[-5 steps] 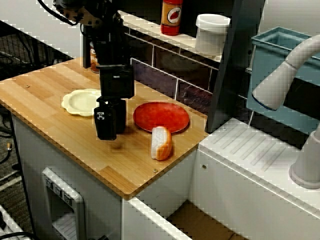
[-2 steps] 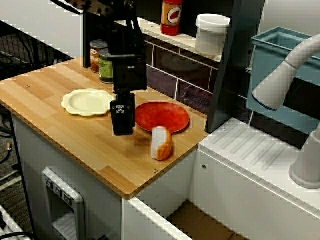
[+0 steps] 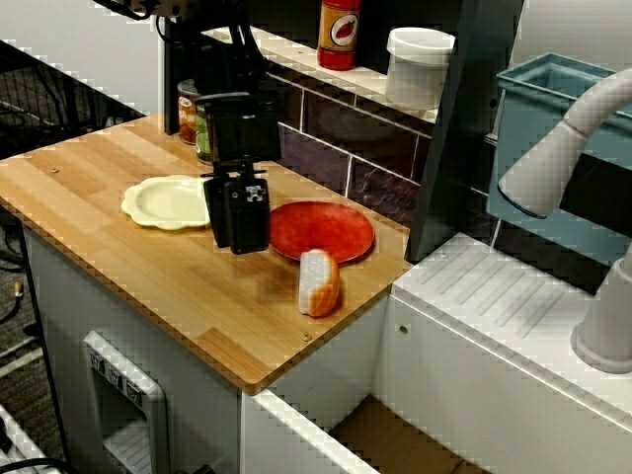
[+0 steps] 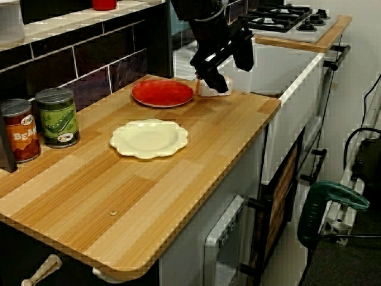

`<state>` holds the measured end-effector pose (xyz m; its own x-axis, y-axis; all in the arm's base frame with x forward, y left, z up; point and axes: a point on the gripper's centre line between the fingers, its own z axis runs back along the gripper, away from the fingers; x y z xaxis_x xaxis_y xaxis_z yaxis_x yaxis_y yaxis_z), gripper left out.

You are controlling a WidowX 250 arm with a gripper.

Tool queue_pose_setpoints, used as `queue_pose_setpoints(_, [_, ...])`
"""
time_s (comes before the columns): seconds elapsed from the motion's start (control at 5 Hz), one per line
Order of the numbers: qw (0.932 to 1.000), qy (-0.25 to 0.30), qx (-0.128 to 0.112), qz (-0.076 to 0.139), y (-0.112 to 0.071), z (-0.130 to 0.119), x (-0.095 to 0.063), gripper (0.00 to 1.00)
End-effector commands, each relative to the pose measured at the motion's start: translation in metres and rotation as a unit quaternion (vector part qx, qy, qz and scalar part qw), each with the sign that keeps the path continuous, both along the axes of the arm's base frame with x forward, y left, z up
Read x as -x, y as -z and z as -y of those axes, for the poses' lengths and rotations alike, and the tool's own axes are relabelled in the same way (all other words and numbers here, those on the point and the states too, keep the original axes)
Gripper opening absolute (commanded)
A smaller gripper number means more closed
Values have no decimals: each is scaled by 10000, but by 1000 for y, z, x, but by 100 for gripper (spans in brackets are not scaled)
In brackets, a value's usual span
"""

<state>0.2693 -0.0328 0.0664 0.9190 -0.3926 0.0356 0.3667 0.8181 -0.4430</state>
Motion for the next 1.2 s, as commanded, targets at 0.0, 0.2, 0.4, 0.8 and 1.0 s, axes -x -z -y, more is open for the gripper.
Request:
queue_pose_setpoints(0.0, [9946, -915, -373, 318, -19, 21, -3, 100])
queue_pose_setpoints(0.2, [9876, -1275, -708, 576, -20, 38, -8, 100])
queue_pose_setpoints(0.4, [9827, -1402, -991, 687, -17, 54, -15, 100])
queue_pose_setpoints(0.8, [9781, -1551, -1178, 739, -9, 65, -37, 100])
queue_pose_setpoints(1.0, [9757, -1548, -1326, 802, -3, 65, -48, 100])
